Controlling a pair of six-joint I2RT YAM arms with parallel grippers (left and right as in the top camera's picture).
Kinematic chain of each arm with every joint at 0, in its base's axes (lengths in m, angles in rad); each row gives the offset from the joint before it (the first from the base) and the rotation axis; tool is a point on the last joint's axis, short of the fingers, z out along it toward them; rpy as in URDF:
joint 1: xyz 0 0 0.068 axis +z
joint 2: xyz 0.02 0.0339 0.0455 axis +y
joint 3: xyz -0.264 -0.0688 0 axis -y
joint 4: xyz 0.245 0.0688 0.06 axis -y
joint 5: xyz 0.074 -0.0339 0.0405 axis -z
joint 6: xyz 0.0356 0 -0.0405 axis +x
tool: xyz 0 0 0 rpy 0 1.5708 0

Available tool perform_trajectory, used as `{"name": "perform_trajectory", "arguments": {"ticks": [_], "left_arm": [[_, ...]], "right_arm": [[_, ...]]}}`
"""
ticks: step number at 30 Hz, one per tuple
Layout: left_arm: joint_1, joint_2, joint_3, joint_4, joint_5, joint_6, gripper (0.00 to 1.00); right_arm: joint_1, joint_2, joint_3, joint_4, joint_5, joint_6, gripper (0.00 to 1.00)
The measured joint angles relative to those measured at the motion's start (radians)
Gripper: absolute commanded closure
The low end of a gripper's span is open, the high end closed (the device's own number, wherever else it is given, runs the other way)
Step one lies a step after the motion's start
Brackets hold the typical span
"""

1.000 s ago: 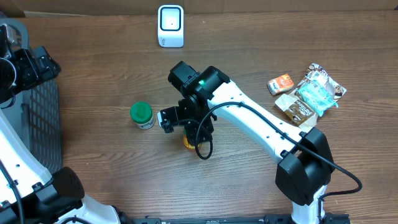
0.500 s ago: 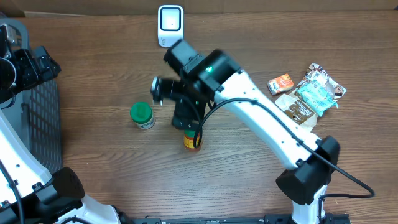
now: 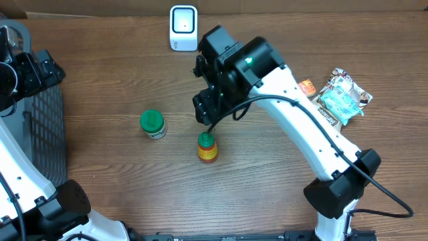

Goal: Scan the item barcode

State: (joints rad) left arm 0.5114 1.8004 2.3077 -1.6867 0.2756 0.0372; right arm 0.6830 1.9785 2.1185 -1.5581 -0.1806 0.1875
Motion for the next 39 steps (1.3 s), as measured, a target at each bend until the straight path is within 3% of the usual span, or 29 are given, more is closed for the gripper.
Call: {"name": "perform_trajectory", "arguments": {"ticks": [5, 8, 15, 20, 29, 34, 39], "left_arm": [[0.0, 0.0, 0.0, 0.0, 0.0, 0.0, 0.0], [0.0, 0.0, 0.0, 0.0, 0.0, 0.0, 0.01], [0.0, 0.0, 0.0, 0.0, 0.0, 0.0, 0.0], [0.0, 0.0, 0.0, 0.0, 0.0, 0.0, 0.0], [0.0, 0.0, 0.0, 0.0, 0.0, 0.0, 0.0], [0.0, 0.0, 0.0, 0.0, 0.0, 0.0, 0.0], [0.0, 0.0, 0.0, 0.0, 0.0, 0.0, 0.0]], "right_arm": [[0.006, 0.001, -0.065, 0.035, 0.029, 0.203, 0.2], [0.006, 0.001, -0.069, 0.045, 0.035, 0.254, 0.2], [0.019, -0.017, -0.069, 0.068, 0.053, 0.193, 0.19], [0.118, -0.066, -0.074, 0.037, 0.155, 0.169, 0.18], [0.307, -0.077, -0.146, 0.015, 0.394, 0.33, 0.26], [0.382, -0.12, -0.283, 0.05, 0.531, 0.479, 0.25], [0.418, -0.299, -0.537, 0.215, 0.548, 0.563, 0.24]]}}
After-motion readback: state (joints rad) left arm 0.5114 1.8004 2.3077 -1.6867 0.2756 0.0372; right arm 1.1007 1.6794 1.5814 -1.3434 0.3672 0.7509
